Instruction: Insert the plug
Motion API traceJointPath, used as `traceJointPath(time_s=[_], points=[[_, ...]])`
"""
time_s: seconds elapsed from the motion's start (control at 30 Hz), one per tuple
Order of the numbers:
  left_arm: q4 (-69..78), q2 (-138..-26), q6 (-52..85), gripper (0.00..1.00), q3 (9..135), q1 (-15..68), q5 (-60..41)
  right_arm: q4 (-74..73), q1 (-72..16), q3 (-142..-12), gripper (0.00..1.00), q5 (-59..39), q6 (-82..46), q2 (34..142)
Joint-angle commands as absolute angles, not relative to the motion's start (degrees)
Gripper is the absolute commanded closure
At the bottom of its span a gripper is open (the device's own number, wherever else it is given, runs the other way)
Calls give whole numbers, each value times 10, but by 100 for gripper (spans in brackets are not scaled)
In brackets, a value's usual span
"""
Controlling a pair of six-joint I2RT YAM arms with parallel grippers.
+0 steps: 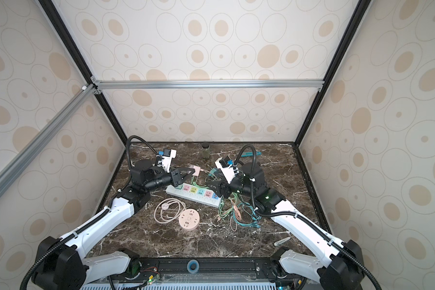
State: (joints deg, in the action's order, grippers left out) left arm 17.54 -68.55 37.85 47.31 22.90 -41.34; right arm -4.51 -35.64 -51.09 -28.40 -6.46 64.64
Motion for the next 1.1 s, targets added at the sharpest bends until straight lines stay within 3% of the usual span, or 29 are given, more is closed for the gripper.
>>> traceJointPath(time_s=[0.0,0.3,1.07], points=[[277,-664,413,100,478,231,-417,-222,-357,-470,33,-391,-226,660],[401,-664,471,100,459,231,-465,-449,-357,-466,32,-429,-368,746],[555,-638,552,100,406,231,-527,-585,-357,-507,33,-439,-439,809]])
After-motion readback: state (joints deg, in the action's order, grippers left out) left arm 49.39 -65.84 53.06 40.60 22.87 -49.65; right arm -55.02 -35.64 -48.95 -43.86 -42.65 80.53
